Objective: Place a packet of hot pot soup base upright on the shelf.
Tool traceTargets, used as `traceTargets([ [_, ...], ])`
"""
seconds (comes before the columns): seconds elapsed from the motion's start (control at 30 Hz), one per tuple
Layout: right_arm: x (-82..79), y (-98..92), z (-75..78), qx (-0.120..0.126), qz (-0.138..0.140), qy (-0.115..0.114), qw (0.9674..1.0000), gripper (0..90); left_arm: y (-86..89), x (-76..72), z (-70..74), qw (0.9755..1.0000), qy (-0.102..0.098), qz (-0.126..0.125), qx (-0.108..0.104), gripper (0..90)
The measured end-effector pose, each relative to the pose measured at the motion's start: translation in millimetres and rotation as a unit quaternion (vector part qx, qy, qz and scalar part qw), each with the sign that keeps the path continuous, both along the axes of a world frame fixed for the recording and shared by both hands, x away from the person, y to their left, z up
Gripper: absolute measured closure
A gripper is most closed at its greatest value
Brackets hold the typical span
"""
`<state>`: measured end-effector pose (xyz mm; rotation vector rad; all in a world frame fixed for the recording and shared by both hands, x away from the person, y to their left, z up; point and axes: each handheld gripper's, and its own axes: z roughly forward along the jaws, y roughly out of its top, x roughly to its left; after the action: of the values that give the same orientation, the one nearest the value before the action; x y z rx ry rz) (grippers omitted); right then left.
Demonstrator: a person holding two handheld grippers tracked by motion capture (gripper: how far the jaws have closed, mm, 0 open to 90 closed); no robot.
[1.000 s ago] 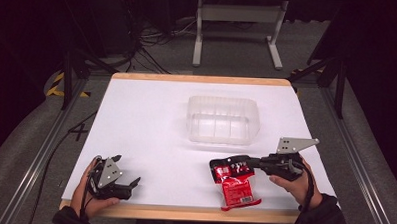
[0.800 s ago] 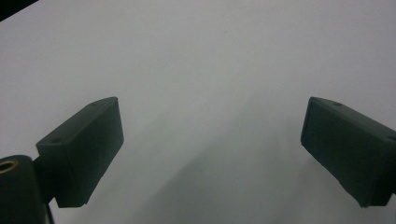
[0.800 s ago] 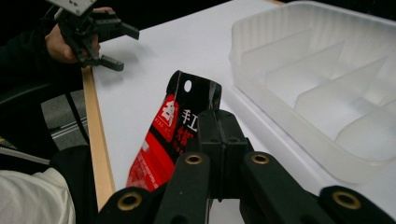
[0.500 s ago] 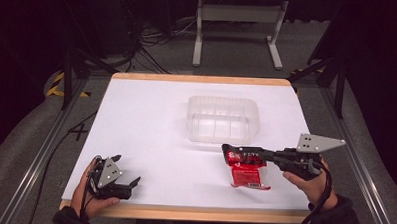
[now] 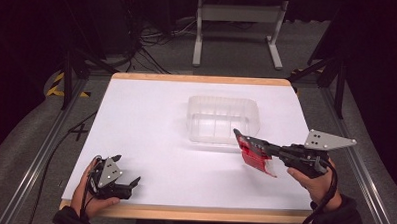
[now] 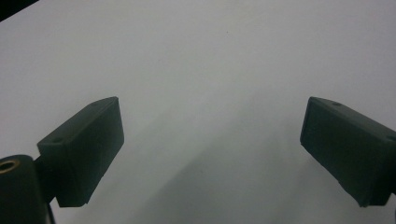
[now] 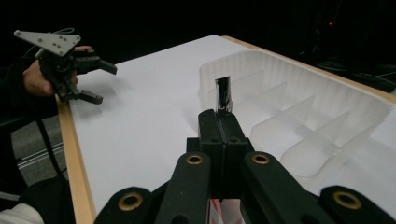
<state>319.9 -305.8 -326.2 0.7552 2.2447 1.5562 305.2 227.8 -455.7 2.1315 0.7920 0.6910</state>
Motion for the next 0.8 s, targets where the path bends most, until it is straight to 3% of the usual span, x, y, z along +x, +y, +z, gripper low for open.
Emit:
traceTargets([
  [0.4,-3.7,0.7,24.4,0.022,-0.022,-0.03,0.9991,90.0,-0.4,-0.2,-0.3,1.0,0.001,-0.002,0.001,6.9],
  [0.7,15.7,21.0,42.2,0.04,-0.046,-0.041,0.9973,90.0,-0.5,-0.1,-0.6,1.0,0.003,-0.005,0.0,6.9],
  [0.8,24.4,28.6,46.1,0.037,-0.052,-0.044,0.997,90.0,-0.5,-0.1,-0.7,1.0,0.003,-0.006,0.0,6.8],
])
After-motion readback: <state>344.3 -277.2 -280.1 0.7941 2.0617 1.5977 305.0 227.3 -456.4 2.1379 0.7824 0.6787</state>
